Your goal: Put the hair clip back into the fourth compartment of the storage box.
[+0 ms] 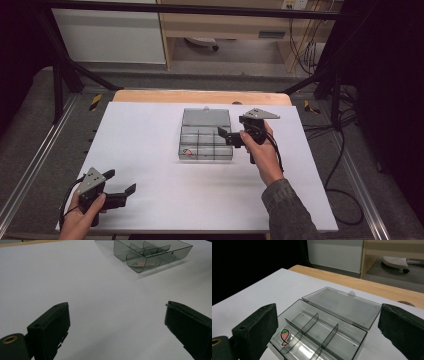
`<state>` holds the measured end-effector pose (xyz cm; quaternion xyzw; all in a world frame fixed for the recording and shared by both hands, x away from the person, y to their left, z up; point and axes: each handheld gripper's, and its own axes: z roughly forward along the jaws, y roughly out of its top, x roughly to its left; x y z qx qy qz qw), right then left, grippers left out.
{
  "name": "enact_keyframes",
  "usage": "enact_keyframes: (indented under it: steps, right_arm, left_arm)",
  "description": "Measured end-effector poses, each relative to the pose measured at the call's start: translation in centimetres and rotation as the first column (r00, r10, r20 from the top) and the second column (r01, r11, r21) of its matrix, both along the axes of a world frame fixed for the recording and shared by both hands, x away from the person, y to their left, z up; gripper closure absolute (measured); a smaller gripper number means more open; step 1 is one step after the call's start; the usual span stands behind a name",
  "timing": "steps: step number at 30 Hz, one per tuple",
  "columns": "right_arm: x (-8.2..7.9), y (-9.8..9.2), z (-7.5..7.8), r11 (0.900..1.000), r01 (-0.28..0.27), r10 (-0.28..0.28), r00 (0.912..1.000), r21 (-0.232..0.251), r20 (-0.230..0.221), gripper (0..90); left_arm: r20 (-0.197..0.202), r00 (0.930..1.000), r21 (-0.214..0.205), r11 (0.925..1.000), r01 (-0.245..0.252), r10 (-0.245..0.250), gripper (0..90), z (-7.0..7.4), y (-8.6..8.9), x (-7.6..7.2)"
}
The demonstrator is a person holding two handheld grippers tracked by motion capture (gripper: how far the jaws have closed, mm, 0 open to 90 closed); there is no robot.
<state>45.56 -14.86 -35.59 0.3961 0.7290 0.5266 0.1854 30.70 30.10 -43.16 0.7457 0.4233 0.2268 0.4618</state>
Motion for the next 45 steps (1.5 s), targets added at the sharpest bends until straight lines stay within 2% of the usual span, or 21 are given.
enact_keyframes:
  steps: [12,27,35,45]
  right_arm:
    - [-2.1,-4.8,-0.2,0.9980,0.063,-0.063,0.9979,0.008,0.014,3.4]
    - [-5.3,-9.6,-1.6,0.9911,0.130,-0.130,0.9915,0.028,0.002,2.7]
    - [-6.7,-11.3,-2.7,0.9851,0.163,-0.163,0.9865,0.053,-0.005,2.7]
    - [-8.1,-12.6,-4.2,0.9822,0.185,-0.185,0.9827,0.033,-0.007,2.7]
  left_arm:
    - [0.004,1.0000,-0.001,1.0000,-0.008,0.008,6.0,0.1,0.1,-0.1]
    - [0.003,0.9998,-0.001,0.9998,-0.018,0.018,6.1,0.1,0.2,-0.1]
    - [0.000,0.9998,-0.001,0.9998,-0.022,0.022,6.1,0.0,0.2,-0.2]
    - [-0.003,0.9998,-0.002,0.9998,-0.021,0.021,6.1,0.0,0.1,-0.1]
